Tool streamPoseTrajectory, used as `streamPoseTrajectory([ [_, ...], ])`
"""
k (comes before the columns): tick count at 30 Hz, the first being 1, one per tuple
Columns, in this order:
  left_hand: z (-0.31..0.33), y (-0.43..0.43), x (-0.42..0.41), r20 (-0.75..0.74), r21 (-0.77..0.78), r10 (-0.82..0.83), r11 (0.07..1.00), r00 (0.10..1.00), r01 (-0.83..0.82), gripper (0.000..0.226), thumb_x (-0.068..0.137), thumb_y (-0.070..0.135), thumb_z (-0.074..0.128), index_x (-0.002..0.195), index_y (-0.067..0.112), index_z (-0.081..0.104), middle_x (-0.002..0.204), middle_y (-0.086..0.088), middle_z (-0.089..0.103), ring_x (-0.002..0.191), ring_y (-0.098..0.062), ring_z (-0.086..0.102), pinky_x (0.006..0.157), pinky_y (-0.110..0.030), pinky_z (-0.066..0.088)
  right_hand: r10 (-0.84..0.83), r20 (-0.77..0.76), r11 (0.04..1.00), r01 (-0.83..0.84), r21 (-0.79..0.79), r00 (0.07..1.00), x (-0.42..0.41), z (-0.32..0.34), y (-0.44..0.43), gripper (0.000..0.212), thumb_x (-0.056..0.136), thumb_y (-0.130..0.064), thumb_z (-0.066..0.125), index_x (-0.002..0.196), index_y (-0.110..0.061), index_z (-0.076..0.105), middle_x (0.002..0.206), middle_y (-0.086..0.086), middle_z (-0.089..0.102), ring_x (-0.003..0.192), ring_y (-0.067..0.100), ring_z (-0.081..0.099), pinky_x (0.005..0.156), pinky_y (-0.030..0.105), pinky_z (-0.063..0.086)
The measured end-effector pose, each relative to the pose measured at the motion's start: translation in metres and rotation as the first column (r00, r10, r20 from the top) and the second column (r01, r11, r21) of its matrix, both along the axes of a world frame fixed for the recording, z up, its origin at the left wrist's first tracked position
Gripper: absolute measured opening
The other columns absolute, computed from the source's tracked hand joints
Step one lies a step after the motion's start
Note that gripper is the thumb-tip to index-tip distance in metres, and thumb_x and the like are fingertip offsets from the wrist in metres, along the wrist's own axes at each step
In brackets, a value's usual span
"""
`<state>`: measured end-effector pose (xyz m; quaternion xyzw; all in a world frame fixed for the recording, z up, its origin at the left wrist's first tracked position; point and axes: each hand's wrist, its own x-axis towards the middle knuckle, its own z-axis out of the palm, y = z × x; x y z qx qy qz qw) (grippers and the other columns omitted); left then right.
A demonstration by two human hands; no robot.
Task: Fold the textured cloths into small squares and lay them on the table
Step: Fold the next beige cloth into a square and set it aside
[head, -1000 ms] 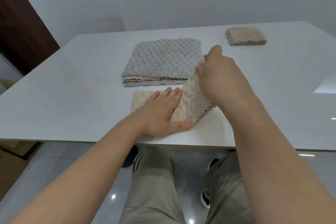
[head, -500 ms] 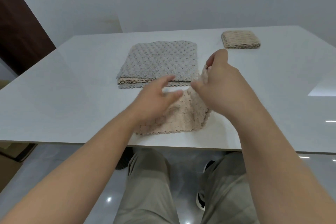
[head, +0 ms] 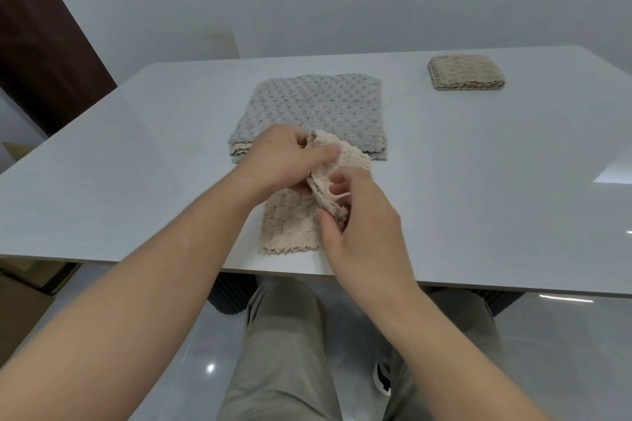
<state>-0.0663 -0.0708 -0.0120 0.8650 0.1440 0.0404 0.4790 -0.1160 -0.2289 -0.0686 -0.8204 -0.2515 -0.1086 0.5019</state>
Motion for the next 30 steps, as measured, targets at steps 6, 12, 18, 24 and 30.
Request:
streamPoseTrajectory([
  [6,-0.013,0.018,0.004,-0.095,-0.048,0.064,0.996,0.993,-0.069,0.012,0.092,0.018,0.074,0.095,0.006,0.075,0.084,-0.009,0.076,0.072,-0.02,0.071,0.067,-0.033,0.061,0.021,0.185,1.0,-0.022,-0.001,0.982,-0.003,-0.016,0.013,0.037,0.089,-0.007,0.072,0.117,-0.019,0.051,0.109,-0.002,0.055,0.094,0.011,0.05,0.076,0.031,0.047],
  [12,-0.019,0.04,0.001,-0.104,-0.104,0.067,0.991,0.992,-0.078,0.013,0.094,0.019,0.072,0.101,0.008,0.075,0.096,-0.014,0.078,0.075,-0.02,0.07,0.074,-0.04,0.061,0.092,0.291,0.995,-0.082,-0.048,0.952,-0.007,-0.023,0.03,0.042,0.09,-0.001,0.067,0.115,-0.025,0.044,0.099,0.0,0.057,0.085,0.019,0.054,0.066,0.041,0.05],
  [18,-0.024,0.054,-0.007,-0.054,-0.056,0.073,0.996,0.996,-0.076,0.017,0.088,0.02,0.08,0.102,0.013,0.074,0.079,-0.003,0.071,0.066,-0.015,0.066,0.056,-0.028,0.054,0.186,0.424,0.982,-0.153,-0.109,0.886,-0.006,-0.027,0.038,0.041,0.086,0.01,0.059,0.116,-0.015,0.045,0.09,0.008,0.057,0.077,0.027,0.052,0.058,0.045,0.048],
  [24,-0.04,0.061,-0.008,0.138,0.118,0.137,0.981,0.981,-0.154,0.025,0.084,0.025,0.083,0.105,0.024,0.069,0.074,0.005,0.058,0.058,-0.011,0.058,0.052,-0.029,0.056,0.244,0.448,0.969,-0.198,-0.148,0.86,-0.002,-0.038,0.041,0.042,0.084,0.012,0.062,0.115,-0.013,0.048,0.086,0.008,0.061,0.075,0.029,0.055,0.064,0.044,0.047],
  [30,-0.05,0.064,-0.005,0.141,0.257,0.112,0.955,0.984,-0.145,0.009,0.092,0.031,0.073,0.099,0.026,0.077,0.083,0.001,0.072,0.067,-0.01,0.062,0.07,-0.029,0.053,0.235,0.459,0.961,-0.134,-0.243,0.857,-0.003,-0.04,0.04,0.032,0.081,0.011,0.064,0.108,-0.007,0.065,0.087,0.005,0.064,0.077,0.028,0.058,0.07,0.042,0.047],
])
